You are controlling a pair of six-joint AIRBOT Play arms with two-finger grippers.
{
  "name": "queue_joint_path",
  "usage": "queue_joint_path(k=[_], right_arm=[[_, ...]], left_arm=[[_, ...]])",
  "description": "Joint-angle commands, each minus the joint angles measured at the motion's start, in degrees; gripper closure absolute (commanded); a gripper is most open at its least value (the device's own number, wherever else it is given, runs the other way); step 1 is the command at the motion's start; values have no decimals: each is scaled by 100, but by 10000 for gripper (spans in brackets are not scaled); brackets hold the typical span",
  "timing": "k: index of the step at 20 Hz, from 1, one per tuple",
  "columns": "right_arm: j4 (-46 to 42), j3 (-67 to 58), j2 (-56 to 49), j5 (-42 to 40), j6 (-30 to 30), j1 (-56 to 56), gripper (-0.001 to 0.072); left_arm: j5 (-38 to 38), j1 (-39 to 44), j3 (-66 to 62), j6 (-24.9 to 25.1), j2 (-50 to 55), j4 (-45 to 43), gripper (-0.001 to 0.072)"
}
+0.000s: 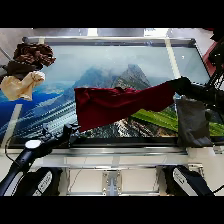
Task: Fold the shirts.
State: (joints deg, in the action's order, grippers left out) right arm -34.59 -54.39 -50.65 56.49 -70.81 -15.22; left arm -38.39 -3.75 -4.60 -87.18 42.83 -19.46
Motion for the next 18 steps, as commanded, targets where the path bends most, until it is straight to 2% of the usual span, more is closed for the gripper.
queue_joint_path(k=[1, 3, 4, 10, 12, 18], right_arm=[[35, 0, 7, -37, 9, -2, 692], [35, 0, 7, -55, 11, -2, 692], [35, 0, 4, -70, 13, -2, 692], [35, 0, 7, -94, 13, -2, 691], [35, 0, 7, -98, 15, -2, 691], [111, 0, 7, -181, 17, -2, 691]], left_arm=[[671, 472, 28, -28, 140, 17, 62], [929, 601, 26, -129, 155, 15, 73], [1016, 599, 26, -138, 214, 15, 106], [1342, 599, 26, -87, 706, 42, 125], [1388, 599, 26, -85, 706, 42, 214], [1285, 599, 26, -63, 708, 127, 221]])
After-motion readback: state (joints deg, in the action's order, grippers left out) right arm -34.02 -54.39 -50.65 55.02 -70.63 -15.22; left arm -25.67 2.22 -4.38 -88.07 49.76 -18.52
